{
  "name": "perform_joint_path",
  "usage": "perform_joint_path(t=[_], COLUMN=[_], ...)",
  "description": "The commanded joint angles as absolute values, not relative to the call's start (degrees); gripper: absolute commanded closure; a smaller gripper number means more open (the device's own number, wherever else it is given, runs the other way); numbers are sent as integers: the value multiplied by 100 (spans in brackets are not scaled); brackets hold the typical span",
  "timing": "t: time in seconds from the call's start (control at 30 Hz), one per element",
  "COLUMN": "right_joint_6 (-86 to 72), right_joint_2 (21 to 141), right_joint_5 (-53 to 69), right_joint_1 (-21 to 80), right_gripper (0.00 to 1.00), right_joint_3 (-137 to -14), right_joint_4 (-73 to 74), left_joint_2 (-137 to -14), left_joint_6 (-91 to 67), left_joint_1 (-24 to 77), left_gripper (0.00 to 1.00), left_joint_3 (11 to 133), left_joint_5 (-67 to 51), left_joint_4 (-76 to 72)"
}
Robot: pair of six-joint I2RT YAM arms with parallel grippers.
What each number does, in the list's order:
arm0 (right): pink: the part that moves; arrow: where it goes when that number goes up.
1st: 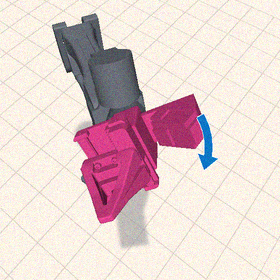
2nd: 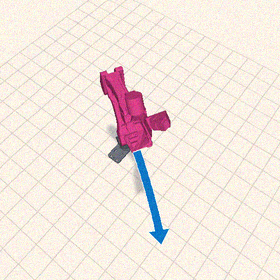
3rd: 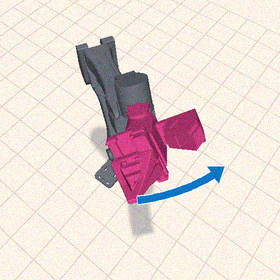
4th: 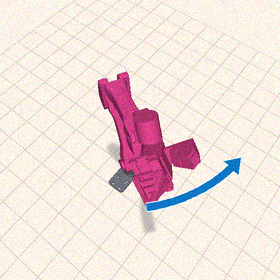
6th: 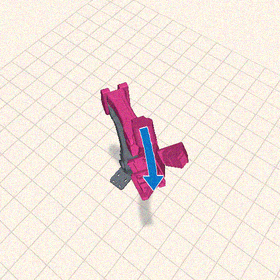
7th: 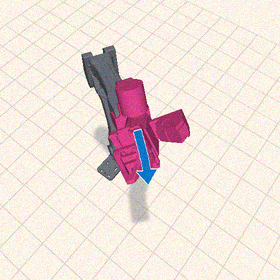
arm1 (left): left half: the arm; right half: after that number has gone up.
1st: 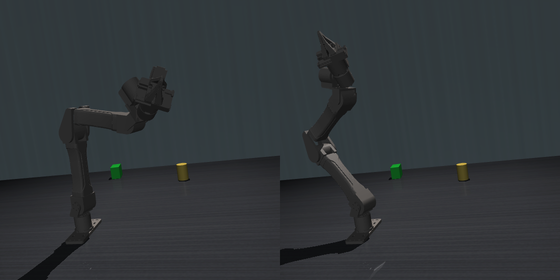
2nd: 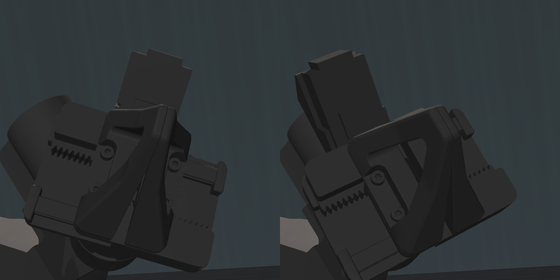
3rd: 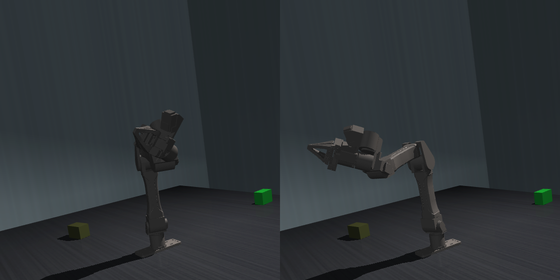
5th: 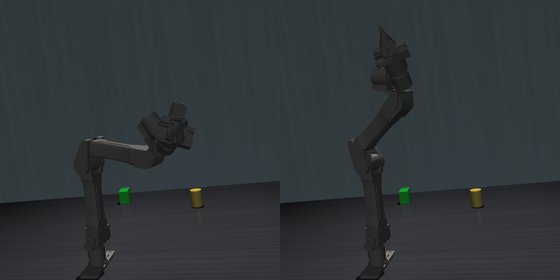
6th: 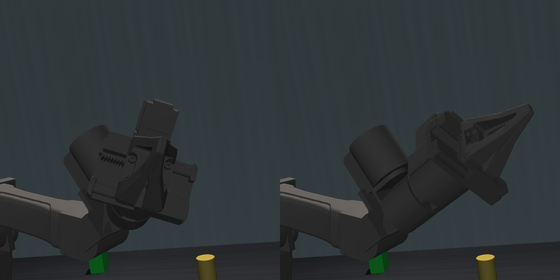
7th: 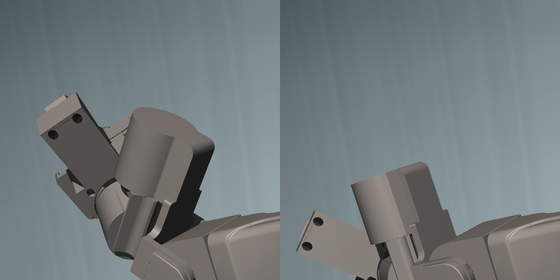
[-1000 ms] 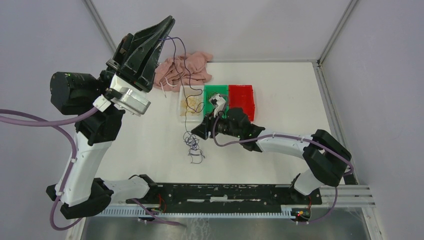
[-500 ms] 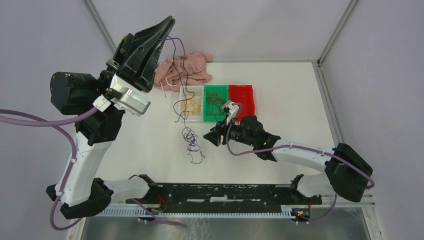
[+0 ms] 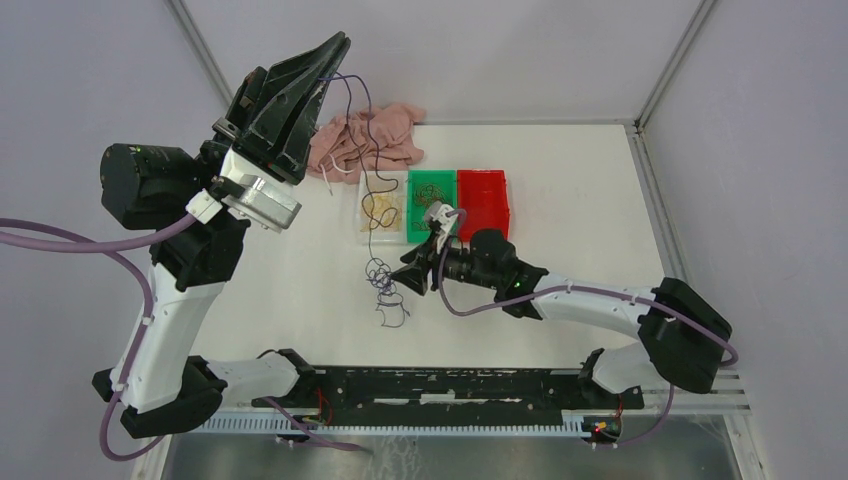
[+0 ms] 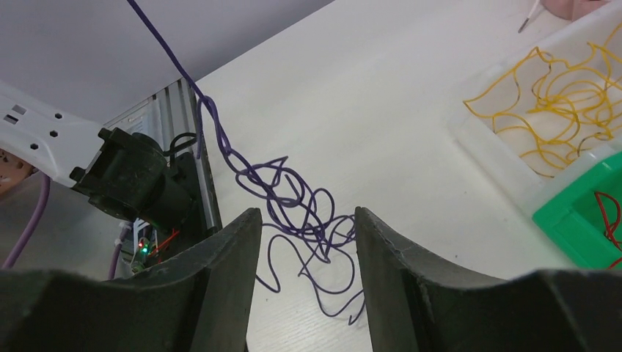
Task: Untangle the cables
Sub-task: Untie the cable.
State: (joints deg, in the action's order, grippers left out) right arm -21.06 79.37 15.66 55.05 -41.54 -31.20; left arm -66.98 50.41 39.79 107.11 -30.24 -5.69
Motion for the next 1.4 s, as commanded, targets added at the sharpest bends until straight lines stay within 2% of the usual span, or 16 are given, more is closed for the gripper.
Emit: perform_joint_path(t=[0.0, 0.53, 0.8, 0.93, 1.17, 1.37], right_joint_6=[-1846, -1515, -1451, -1480, -1619, -1878], right_joint_2=[8156, 8998, 9111, 9093, 8814, 8376], right_joint_5=[1679, 994, 773, 780, 232, -429], right_joint_1=[5554, 5759, 5864, 5874, 5873, 5839], right_gripper=[44, 59, 82, 99, 100, 100], right_joint_3=[-4619, -5264, -5464, -5517, -5020, -4001], right_joint_4=[-3534, -3741, -3720, -3589, -3414, -3393], left_joint_2=[-6662, -6677, -6666, -6652, -6666, -6770], left_joint_6=[4842, 4800, 4825, 4835, 5007, 5276], left_joint_1=[3997, 3998, 3997, 3998, 3997, 3994], left_gripper=[97, 97, 97, 97, 97, 97], left_joint_3=[10820, 10886, 10978, 10974, 11102, 11393], left_joint_5=[-3050, -3037, -2994, -2971, -2984, -2954], left_joint_4=[-630, -617, -484, -458, -450, -445])
